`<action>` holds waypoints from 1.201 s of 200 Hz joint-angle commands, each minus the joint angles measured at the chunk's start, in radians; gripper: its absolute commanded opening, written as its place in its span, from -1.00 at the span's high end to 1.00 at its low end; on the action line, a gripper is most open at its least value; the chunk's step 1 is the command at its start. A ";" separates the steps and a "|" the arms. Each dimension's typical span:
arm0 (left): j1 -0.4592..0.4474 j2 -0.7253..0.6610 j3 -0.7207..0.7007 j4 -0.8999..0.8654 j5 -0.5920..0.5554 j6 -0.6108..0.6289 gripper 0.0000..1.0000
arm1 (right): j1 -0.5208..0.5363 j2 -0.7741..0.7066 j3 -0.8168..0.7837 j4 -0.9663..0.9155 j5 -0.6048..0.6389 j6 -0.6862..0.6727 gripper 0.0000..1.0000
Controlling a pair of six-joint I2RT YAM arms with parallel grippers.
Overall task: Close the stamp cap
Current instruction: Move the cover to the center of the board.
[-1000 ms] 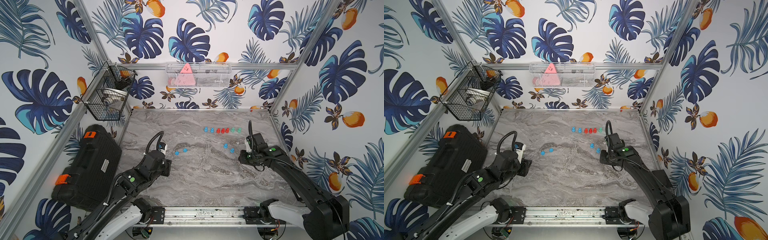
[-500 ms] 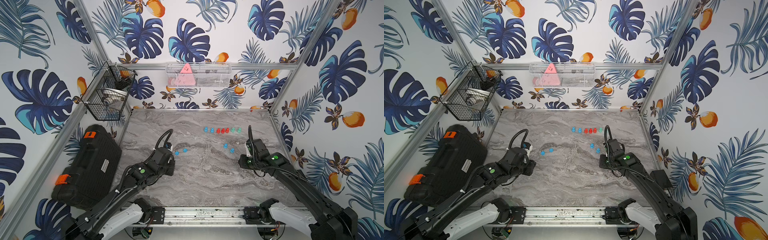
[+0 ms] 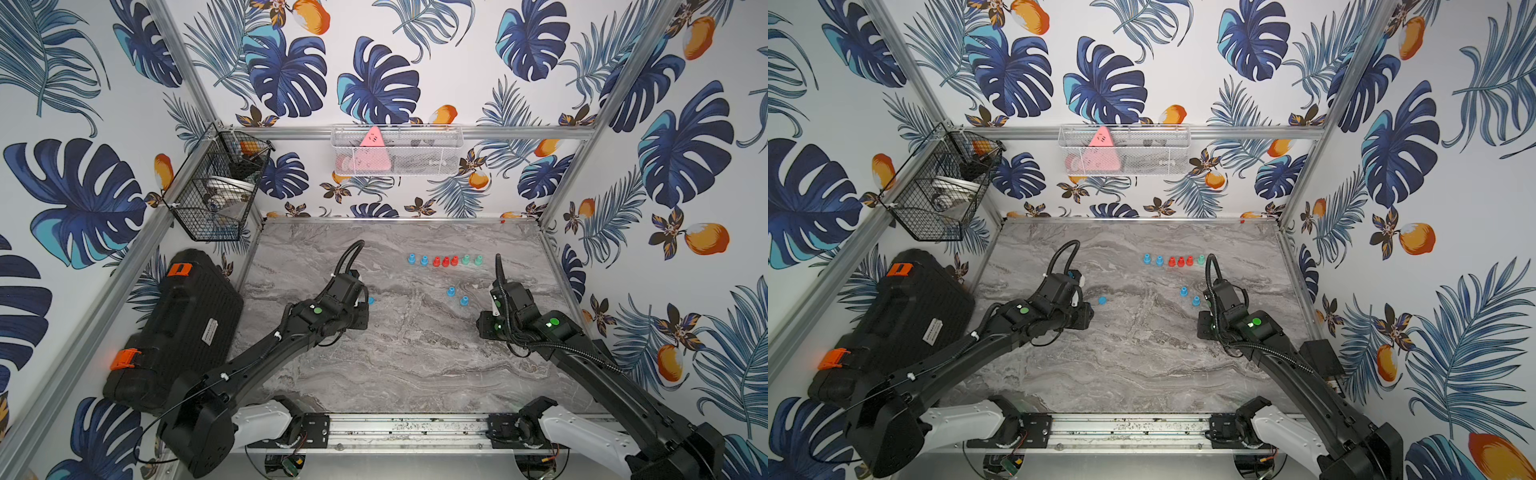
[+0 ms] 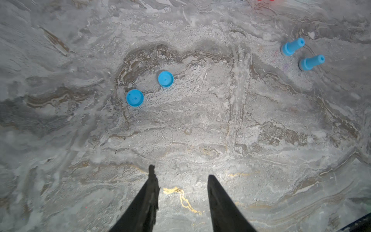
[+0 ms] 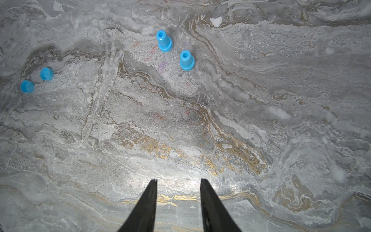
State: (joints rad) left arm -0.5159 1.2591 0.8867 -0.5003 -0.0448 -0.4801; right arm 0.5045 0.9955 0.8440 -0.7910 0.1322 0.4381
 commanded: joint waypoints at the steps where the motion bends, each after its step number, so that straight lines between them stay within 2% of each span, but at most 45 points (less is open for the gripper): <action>1: 0.020 0.070 0.021 0.096 0.038 -0.058 0.10 | 0.011 -0.012 0.000 0.012 0.024 0.016 0.23; 40: 0.058 0.201 0.039 0.155 0.016 -0.096 0.11 | 0.031 -0.026 -0.002 0.012 0.040 0.021 0.22; 116: 0.114 0.364 0.082 0.208 -0.028 -0.114 0.12 | 0.051 -0.034 -0.002 0.007 0.060 0.028 0.21; 240: 0.152 0.465 0.114 0.249 -0.056 -0.107 0.13 | 0.054 -0.025 0.001 0.006 0.065 0.030 0.20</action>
State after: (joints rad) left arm -0.3672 1.7130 0.9920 -0.2680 -0.0811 -0.5804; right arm 0.5564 0.9710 0.8421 -0.7914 0.1848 0.4599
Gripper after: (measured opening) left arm 0.435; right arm 0.397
